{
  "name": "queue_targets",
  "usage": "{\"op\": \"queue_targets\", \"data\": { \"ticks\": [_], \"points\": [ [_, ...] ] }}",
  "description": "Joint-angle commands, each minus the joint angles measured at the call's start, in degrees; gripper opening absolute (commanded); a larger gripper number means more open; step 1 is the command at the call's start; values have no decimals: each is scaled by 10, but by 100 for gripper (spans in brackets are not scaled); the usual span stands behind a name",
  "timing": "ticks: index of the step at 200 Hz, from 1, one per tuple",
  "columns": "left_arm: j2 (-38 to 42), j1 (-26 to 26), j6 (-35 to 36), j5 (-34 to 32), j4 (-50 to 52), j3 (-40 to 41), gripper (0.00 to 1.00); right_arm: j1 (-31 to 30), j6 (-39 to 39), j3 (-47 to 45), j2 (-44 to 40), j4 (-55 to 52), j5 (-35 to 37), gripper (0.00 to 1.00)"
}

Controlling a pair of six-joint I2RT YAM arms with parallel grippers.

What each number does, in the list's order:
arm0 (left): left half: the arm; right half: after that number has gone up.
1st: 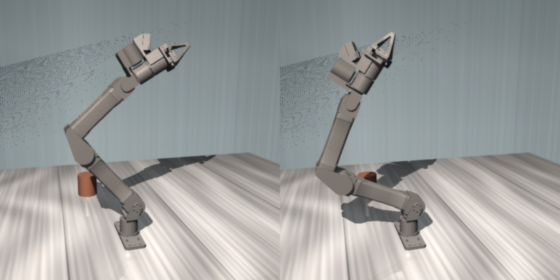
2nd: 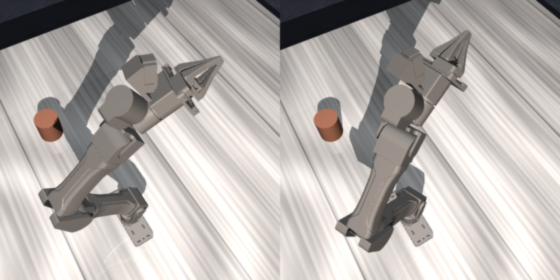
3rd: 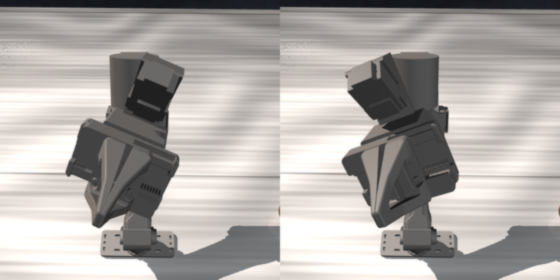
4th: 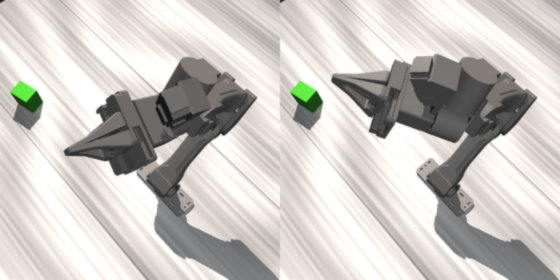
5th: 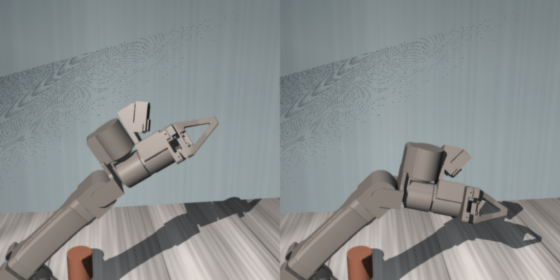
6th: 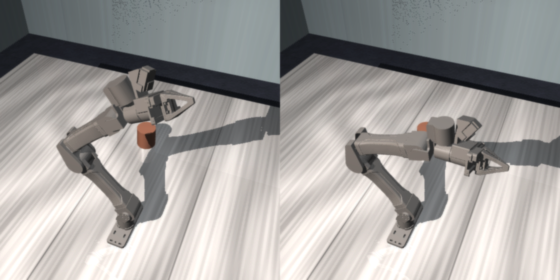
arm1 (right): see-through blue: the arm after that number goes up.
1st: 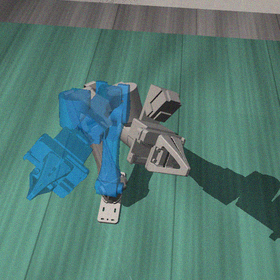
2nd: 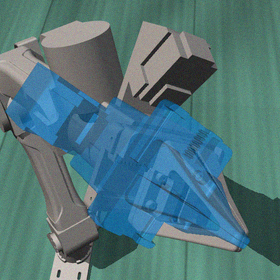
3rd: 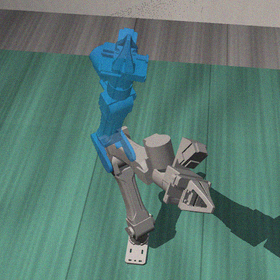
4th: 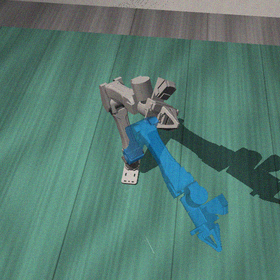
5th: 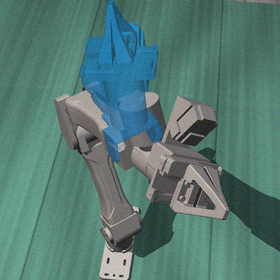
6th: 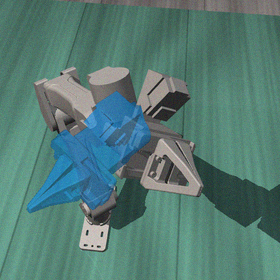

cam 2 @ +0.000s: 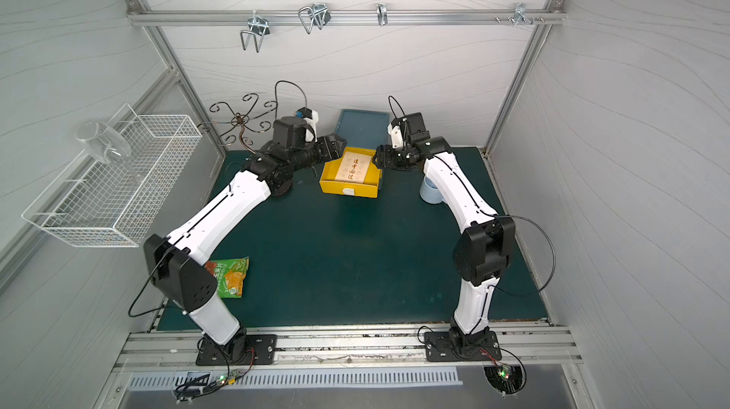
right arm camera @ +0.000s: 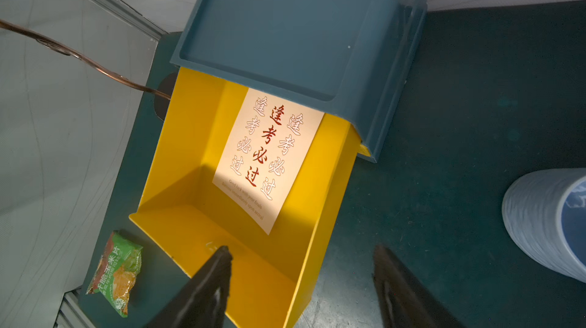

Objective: Take the postcards out of the drawer
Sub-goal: Pick up the postcard from the drawer.

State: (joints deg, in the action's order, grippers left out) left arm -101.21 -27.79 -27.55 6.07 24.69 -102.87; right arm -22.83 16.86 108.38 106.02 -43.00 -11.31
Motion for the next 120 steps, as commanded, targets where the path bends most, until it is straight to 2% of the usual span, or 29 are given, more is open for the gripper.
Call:
{"op": "queue_targets", "data": {
  "ticks": [1, 40, 81, 120],
  "points": [
    [-55, 0, 65, 35, 111, -74, 78, -7, -4, 8, 11, -14, 4, 64],
    [-104, -5, 87, 22, 140, -118, 79, -19, -3, 10, 33, -20, 7, 51],
    [-143, -13, 101, 11, 160, -156, 81, -30, -2, 12, 53, -25, 14, 42],
    [-166, -21, 130, -27, 176, -185, 82, -35, -3, 3, 57, -29, 19, 33]
  ]
}}
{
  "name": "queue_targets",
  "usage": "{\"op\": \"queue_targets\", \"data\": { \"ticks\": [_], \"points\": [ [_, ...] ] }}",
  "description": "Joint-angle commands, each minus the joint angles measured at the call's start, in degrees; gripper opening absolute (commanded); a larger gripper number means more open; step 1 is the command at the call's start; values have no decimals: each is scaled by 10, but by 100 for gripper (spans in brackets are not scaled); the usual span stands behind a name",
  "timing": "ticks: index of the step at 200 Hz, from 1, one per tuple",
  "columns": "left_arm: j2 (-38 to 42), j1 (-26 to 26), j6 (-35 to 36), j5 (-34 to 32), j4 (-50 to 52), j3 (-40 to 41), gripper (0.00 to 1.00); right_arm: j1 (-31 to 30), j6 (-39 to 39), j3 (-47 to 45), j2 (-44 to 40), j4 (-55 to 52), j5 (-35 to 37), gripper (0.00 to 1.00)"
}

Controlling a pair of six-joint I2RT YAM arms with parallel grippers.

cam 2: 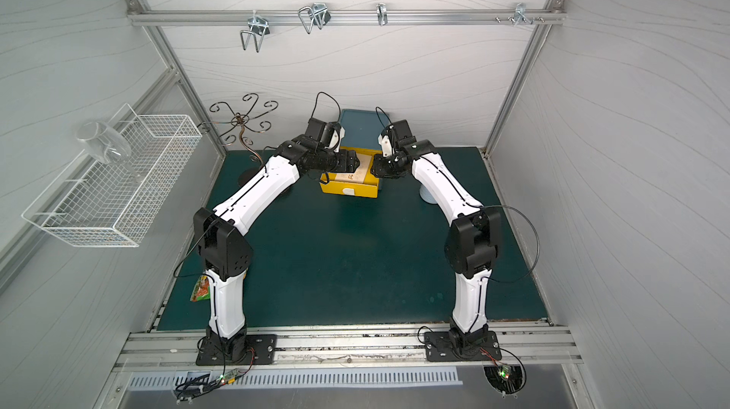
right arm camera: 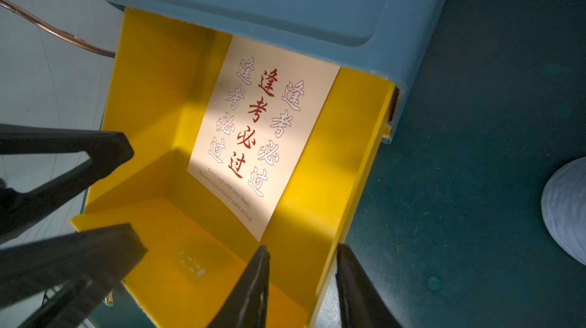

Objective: Take the postcards out of the drawer
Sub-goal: Pick up the postcard from the drawer.

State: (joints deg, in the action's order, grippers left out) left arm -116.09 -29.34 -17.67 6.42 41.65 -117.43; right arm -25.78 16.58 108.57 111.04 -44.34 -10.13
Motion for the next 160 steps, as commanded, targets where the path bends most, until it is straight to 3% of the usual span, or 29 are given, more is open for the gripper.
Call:
{"op": "queue_targets", "data": {
  "ticks": [1, 97, 160],
  "points": [
    [-17, -6, 31, -31, 6, -40, 82, -6, 0, 1, 7, -16, 7, 33],
    [-86, -9, 62, -75, 51, -109, 85, -13, 6, 0, 8, -18, 3, 25],
    [-105, -11, 68, -79, 61, -114, 88, -17, 6, 5, 10, -19, -3, 22]
  ]
}}
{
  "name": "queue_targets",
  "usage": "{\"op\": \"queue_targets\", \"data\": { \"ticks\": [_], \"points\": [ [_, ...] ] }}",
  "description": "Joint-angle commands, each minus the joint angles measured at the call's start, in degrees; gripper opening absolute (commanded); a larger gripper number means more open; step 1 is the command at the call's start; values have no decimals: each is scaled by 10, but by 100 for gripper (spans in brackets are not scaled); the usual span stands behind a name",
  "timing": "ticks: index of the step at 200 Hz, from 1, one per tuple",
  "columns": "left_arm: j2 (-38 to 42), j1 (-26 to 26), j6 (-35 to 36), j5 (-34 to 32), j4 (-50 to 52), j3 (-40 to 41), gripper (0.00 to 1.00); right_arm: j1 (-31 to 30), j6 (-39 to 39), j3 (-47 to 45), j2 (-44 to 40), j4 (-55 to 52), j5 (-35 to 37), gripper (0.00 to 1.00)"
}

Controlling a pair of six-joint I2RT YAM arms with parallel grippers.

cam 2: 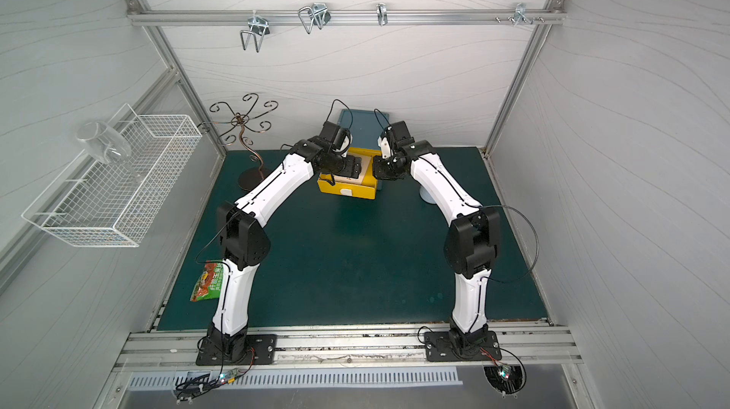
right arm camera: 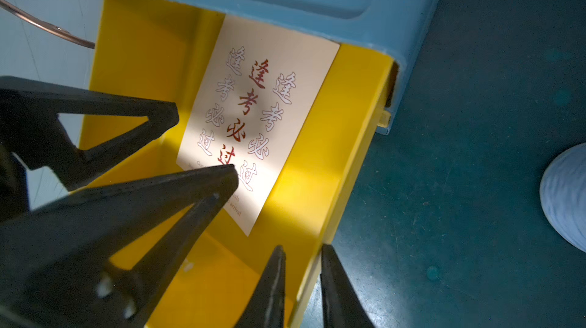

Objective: Take the postcards out of the drawer
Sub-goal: Pick up the postcard from the drawer.

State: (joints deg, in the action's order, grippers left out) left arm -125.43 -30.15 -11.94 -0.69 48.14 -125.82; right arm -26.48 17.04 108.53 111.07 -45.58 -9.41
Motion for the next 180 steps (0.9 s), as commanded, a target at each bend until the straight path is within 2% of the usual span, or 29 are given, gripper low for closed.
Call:
{"op": "queue_targets", "data": {
  "ticks": [1, 33, 83, 136, 159, 180],
  "points": [
    [-13, -3, 10, -7, -5, -30, 88, -10, 3, 5, 9, -6, -10, 22],
    [-23, -3, 8, 9, -9, -32, 90, -11, 3, 7, 12, -6, -16, 21],
    [-26, -4, -13, 74, -17, -25, 90, -12, 4, 10, 14, -6, -26, 20],
    [17, -4, -23, 145, -93, 37, 91, -12, 4, 11, 15, -6, -28, 19],
    [27, -3, -29, 148, -106, 41, 91, -12, 6, 11, 16, -5, -30, 18],
    [40, -3, -33, 111, -121, 47, 91, -12, 6, 11, 17, -5, -32, 18]
  ]
}}
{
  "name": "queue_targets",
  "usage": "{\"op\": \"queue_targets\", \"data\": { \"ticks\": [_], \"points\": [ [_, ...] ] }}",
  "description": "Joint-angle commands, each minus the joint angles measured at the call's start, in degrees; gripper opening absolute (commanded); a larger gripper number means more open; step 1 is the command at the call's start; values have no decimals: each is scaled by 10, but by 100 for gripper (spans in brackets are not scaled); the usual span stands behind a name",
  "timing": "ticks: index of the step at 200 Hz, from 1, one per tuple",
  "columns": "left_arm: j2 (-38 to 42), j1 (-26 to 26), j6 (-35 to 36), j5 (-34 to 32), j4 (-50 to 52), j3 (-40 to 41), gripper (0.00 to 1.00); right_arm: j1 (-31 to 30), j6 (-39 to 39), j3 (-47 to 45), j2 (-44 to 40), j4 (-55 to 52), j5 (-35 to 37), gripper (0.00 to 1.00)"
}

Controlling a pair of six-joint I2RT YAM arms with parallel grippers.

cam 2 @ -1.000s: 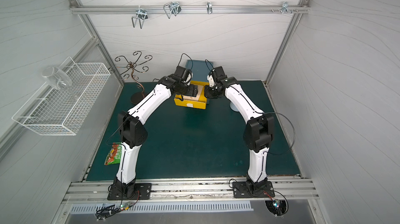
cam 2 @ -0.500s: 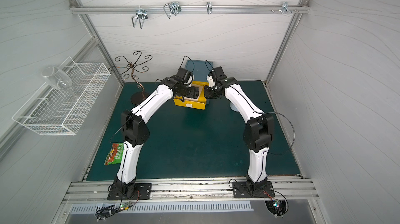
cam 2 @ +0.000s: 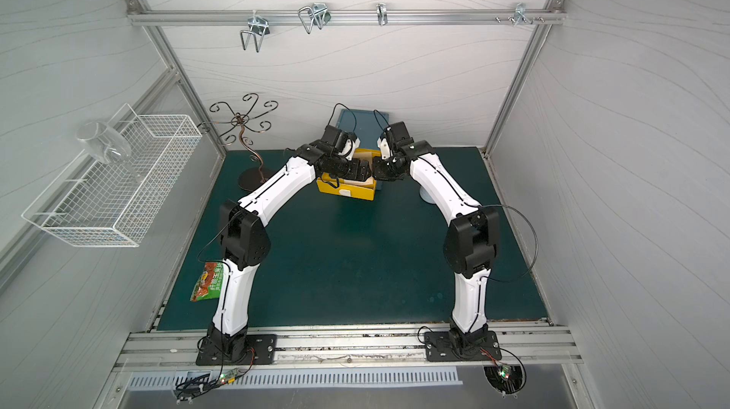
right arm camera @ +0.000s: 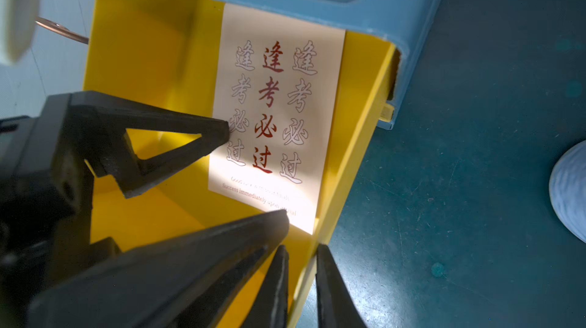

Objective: Take the postcards out of the drawer
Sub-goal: Pick up the postcard from the drawer.

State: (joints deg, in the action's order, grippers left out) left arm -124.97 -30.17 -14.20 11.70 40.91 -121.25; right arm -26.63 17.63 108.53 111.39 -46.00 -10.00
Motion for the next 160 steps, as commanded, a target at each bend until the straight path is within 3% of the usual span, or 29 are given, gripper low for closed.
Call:
{"op": "queue_targets", "data": {
  "ticks": [1, 57, 160],
  "points": [
    [36, -3, -11, -16, -49, 2, 91, -11, 0, 11, 14, -1, -26, 18],
    [49, -1, -6, -126, -62, 14, 94, -11, 0, 14, 14, -1, -27, 18],
    [-32, 1, -24, -90, 19, -63, 94, -11, 0, 14, 17, -1, -35, 15]
  ]
}}
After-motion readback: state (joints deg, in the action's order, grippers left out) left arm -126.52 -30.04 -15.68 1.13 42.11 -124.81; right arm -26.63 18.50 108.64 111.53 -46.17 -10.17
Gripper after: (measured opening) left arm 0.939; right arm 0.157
